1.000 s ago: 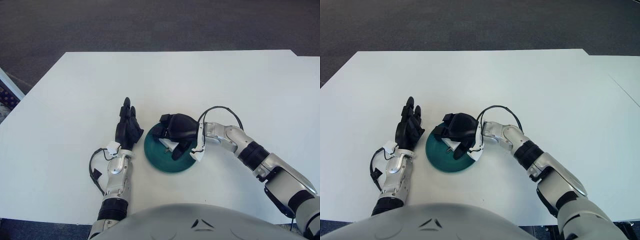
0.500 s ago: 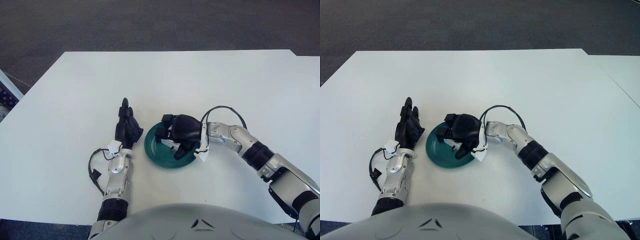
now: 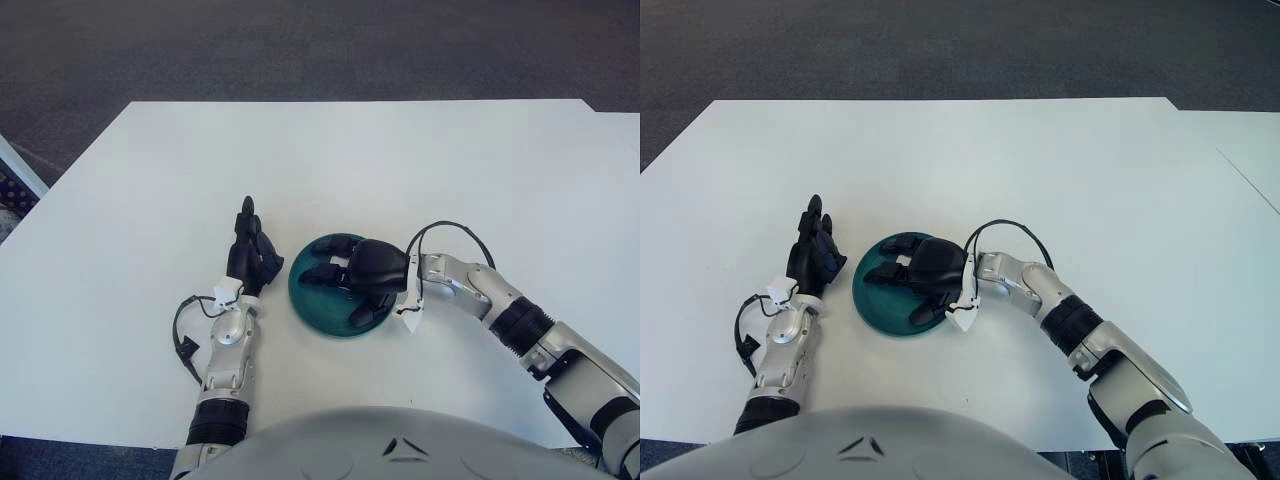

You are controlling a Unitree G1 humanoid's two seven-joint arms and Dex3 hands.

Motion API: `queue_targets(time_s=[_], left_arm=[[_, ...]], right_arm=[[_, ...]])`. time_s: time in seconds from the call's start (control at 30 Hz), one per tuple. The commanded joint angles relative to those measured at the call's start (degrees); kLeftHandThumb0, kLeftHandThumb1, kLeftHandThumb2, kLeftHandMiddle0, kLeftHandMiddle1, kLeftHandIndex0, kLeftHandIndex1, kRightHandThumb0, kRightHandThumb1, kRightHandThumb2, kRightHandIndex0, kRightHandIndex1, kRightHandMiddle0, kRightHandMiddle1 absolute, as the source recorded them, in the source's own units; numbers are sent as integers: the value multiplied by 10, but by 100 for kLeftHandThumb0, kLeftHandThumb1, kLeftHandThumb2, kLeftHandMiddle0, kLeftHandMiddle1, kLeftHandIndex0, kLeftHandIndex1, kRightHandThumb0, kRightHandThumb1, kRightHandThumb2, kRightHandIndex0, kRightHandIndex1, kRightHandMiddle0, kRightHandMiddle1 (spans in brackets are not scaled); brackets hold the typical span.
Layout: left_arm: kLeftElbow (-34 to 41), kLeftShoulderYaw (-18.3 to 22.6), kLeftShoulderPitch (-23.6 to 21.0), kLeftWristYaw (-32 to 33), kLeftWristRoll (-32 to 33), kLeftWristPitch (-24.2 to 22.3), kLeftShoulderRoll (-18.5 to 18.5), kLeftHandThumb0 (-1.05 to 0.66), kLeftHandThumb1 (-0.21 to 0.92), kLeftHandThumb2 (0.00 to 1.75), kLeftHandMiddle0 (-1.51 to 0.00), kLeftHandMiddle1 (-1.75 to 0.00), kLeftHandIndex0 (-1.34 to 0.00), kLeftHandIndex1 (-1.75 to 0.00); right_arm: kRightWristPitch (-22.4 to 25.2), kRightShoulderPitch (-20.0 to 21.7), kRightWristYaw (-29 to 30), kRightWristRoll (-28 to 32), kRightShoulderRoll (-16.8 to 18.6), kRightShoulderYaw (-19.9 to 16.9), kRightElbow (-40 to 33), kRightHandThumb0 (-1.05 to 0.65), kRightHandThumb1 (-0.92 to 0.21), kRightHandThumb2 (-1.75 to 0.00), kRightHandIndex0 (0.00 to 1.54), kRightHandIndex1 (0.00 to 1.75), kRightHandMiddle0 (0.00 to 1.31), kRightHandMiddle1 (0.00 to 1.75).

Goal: Put the charger into the plate.

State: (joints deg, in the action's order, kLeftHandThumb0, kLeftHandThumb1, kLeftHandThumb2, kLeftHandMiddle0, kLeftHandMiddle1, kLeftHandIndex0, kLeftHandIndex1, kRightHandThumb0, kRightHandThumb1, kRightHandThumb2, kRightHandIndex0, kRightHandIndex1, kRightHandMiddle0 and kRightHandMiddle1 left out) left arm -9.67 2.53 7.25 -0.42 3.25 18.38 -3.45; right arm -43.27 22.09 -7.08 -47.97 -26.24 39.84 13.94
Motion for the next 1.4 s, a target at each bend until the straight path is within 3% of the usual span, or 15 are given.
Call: queue_targets(time_s=[0.0, 0.87, 0.93, 1.07, 1.13, 1.17, 1.27, 1.37], left_arm=[[-12, 8, 18, 0, 8, -32, 5, -105, 92, 108, 0, 0, 0, 0], [-27, 14, 15, -25, 31, -33, 5, -105, 92, 105, 0, 0, 0, 0], [-31, 14, 14, -31, 37, -29, 4, -105, 92, 105, 0, 0, 0, 0], [-38, 21, 12, -59, 74, -28, -2, -105, 92, 106, 0, 0, 0, 0], [-68, 38, -6, -83, 112, -31, -4, -104, 92, 107, 0, 0, 0, 0], [-79, 43, -12, -87, 119, -30, -4, -104, 92, 108, 0, 0, 0, 0], [-107, 47, -21, -79, 107, -16, -1, -104, 92, 109, 0, 0, 0, 0], [-148, 38, -31, -62, 68, 11, 2, -104, 92, 108, 0, 0, 0, 0]], right_arm=[[-2, -11, -3, -5, -6, -3, 4, -105, -92, -101, 0, 0, 0, 0], [1, -10, 8, -19, -7, -5, 8, -105, -92, -99, 0, 0, 0, 0], [-5, -4, 1, -2, -13, -16, -4, -105, -92, -100, 0, 0, 0, 0], [-2, 43, -53, 99, -34, -80, -60, -105, -92, -101, 0, 0, 0, 0], [29, 97, -52, 142, -8, -127, -54, -105, -92, -101, 0, 0, 0, 0], [47, 102, -47, 165, 9, -144, -53, -105, -92, -101, 0, 0, 0, 0], [102, 89, -69, 258, 37, -181, -55, -105, -92, -99, 0, 0, 0, 0], [187, 76, -93, 345, 64, -216, -76, -105, -92, -98, 0, 0, 0, 0]])
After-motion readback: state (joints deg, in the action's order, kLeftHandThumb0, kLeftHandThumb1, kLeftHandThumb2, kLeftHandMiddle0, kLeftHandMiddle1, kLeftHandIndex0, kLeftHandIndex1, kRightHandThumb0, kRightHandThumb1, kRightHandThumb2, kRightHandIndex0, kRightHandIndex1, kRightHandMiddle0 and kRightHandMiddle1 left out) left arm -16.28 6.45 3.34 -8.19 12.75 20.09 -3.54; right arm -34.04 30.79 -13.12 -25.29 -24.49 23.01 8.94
